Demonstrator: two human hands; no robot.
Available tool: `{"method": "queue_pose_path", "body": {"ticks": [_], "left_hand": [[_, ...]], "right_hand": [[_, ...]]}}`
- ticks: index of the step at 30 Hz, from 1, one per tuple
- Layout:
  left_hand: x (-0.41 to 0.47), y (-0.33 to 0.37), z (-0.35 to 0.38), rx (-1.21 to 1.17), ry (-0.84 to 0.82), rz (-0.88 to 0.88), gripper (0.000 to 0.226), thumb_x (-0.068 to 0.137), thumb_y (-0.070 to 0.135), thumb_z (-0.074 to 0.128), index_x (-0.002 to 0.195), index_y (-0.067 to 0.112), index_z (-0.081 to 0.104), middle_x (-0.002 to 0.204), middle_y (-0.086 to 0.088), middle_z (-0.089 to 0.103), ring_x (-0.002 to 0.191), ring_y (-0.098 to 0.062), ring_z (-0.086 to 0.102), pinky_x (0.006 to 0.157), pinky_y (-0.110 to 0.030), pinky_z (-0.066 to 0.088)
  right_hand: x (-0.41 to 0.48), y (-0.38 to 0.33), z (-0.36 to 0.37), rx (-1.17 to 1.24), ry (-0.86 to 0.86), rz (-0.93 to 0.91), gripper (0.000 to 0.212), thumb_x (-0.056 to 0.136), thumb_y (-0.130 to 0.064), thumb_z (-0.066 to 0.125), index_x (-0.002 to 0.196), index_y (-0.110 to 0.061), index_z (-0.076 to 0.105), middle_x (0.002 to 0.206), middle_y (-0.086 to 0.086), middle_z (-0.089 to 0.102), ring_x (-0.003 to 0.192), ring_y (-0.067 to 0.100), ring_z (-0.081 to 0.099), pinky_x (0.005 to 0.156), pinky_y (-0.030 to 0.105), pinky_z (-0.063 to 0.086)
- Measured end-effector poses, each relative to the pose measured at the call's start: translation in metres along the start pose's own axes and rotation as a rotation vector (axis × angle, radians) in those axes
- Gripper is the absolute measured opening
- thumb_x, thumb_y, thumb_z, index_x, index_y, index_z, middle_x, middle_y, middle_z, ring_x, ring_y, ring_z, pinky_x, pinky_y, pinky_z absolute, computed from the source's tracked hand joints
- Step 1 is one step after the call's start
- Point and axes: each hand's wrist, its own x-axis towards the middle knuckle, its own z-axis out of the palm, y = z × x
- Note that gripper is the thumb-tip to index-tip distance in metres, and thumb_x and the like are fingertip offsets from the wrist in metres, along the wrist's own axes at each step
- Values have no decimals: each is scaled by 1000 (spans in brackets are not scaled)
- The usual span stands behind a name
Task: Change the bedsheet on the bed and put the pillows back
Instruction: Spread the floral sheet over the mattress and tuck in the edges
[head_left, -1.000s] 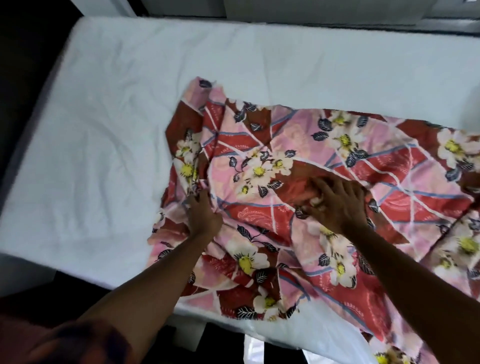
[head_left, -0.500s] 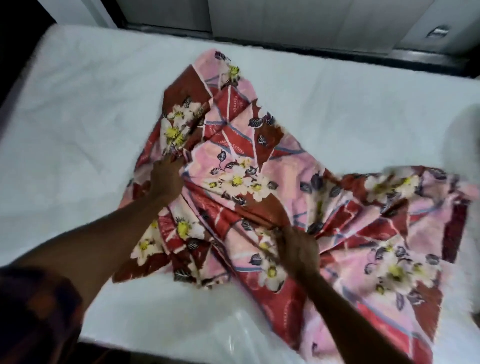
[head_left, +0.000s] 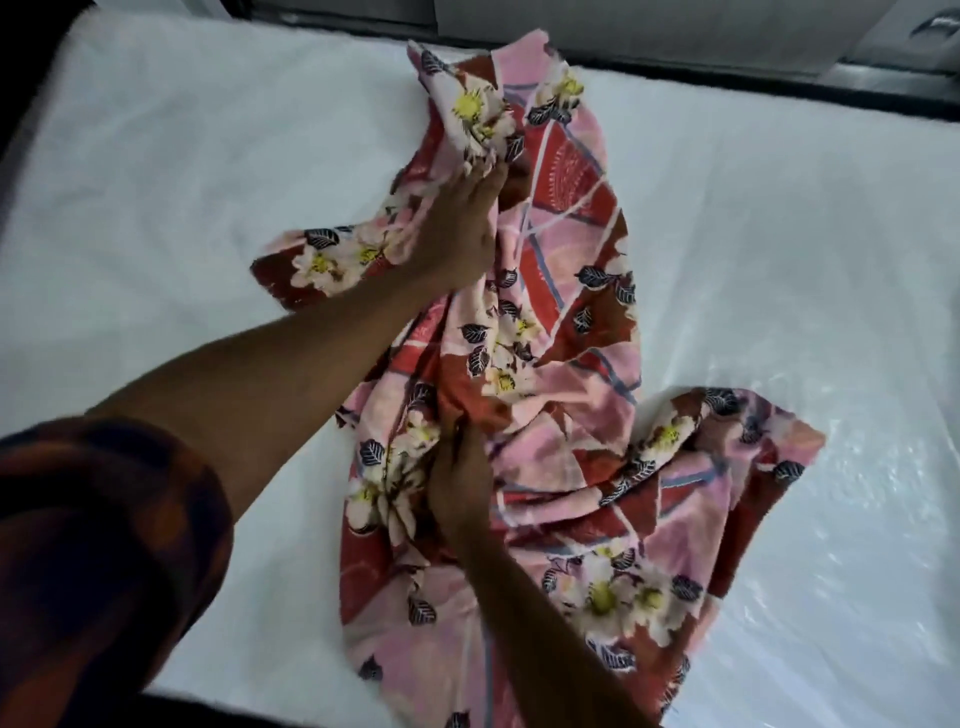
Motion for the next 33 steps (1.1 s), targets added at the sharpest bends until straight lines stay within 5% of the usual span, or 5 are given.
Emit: {"method": "queue_pose_path", "body": {"ticks": [4, 13, 22, 28, 33], "left_hand": [[-87, -12, -15, -71, 209, -88, 49, 93, 19, 55, 141, 9, 52, 143, -18, 48, 135, -31, 42, 112, -37, 38], [-332, 79, 7, 16, 282, -464, 37, 90, 28, 64, 120, 6, 63, 126, -17, 57, 117, -36, 53, 92, -45, 45], [-422, 299, 81, -76, -285, -360, 91, 64, 70, 66, 144, 31, 43, 139, 2, 47, 128, -24, 46, 100, -47, 42], [-415, 290, 97, -132, -318, -355, 70, 68, 24, 85, 133, 19, 58, 126, -3, 59, 112, -28, 54, 89, -45, 52], [-421, 249, 64, -150, -462, -272, 44, 82, 6, 62, 121, 25, 71, 115, 1, 71, 106, -20, 63, 97, -39, 46]], "right_hand": [[48, -9, -53, -83, -148, -337, 23, 102, -36, 44, 117, -22, 55, 102, -1, 68, 86, 17, 64, 76, 43, 56], [24, 78, -206, -779, 189, -580, 48, 90, -58, 57, 112, -16, 61, 106, 6, 60, 100, 30, 54, 87, 44, 43], [22, 113, -291, -1058, 22, -514, 69, 81, -64, 65, 141, -36, 47, 143, 3, 47, 134, 32, 41, 108, 54, 31], [22, 116, -313, -1203, -37, -446, 20, 93, -34, 51, 111, -28, 57, 109, 5, 68, 103, 36, 64, 83, 49, 46], [-24, 134, -305, -1197, -148, -294, 26, 96, -28, 46, 116, -18, 58, 106, 15, 72, 99, 41, 68, 79, 48, 53]]}}
